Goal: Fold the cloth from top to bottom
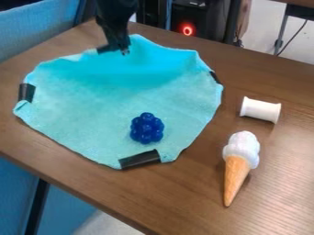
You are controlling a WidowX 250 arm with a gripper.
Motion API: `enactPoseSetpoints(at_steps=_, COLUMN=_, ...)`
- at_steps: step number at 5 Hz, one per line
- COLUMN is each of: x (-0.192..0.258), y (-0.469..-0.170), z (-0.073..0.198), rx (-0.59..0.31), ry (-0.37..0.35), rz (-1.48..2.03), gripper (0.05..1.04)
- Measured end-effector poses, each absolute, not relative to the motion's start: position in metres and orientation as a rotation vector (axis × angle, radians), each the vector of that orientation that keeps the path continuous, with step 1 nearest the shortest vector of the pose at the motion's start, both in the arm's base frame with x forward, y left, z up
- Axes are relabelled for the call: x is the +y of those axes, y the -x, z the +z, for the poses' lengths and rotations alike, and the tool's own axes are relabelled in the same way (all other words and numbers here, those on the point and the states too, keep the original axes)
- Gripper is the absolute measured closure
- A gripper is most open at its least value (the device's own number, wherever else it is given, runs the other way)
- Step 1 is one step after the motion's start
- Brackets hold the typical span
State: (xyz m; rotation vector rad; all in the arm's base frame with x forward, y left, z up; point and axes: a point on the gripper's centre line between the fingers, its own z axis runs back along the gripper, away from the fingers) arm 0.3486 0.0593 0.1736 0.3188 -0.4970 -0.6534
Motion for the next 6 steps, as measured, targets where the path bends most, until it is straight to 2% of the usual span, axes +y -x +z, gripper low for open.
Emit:
enactPoseSetpoints(at_steps=2, x=0.011, y=-0.307, z=0.172, rx=-0.431, ry=-0.275, rz=-0.672, gripper=1.03)
enactPoseSetpoints(at_steps=4, x=-0.028, y=-0.288, z=0.174, rx=-0.333, ry=-0.252, rz=-0.676, gripper=1.03)
enactPoseSetpoints(at_steps=5, x=-0.04, y=-0.282, z=0.172, rx=-0.312, ry=-0.256, rz=-0.686, gripper=1.008)
enactPoseSetpoints(at_steps=6, x=-0.048, y=-0.271, z=0.155, rx=-0.278, ry=-0.283, rz=-0.706, gripper=0.859)
